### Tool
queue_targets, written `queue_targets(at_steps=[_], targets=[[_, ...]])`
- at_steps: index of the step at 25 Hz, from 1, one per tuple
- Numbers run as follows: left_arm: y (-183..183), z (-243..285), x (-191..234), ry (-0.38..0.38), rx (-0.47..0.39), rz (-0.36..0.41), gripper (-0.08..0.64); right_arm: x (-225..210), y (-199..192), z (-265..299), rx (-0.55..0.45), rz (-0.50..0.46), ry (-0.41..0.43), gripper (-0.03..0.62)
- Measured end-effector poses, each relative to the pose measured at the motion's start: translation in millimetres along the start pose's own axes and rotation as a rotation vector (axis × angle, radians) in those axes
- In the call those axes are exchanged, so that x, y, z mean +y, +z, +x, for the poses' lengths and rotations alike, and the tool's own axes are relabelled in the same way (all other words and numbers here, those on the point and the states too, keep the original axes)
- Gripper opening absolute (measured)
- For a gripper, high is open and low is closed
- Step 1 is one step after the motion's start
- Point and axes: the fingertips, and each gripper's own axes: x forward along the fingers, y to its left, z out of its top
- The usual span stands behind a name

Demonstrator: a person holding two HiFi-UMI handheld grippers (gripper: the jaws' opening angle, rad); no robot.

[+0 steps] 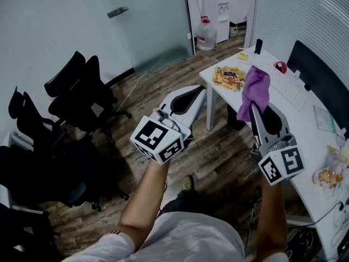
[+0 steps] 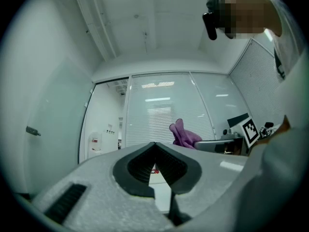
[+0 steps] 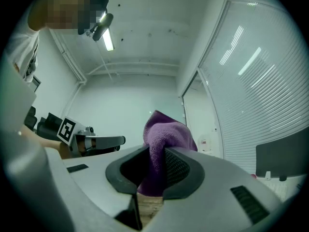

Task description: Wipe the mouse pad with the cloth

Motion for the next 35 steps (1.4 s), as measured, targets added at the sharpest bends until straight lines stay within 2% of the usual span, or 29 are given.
queue_targets(at_steps=[19, 28, 35], targets=[[-33, 66, 138, -0.091, -0.008, -0.035, 0.015, -41, -36, 129, 0.040, -0.025, -0.100, 0.069], [-44, 76, 181, -0.135, -0.004, -0.041, 0.015, -44, -49, 167, 0.050, -0.036, -0.143, 0.069], [-54, 85, 195, -0.148, 0.001, -0.058, 0.015, -50, -59, 178, 0.070, -0.036, -0.161, 0.069]])
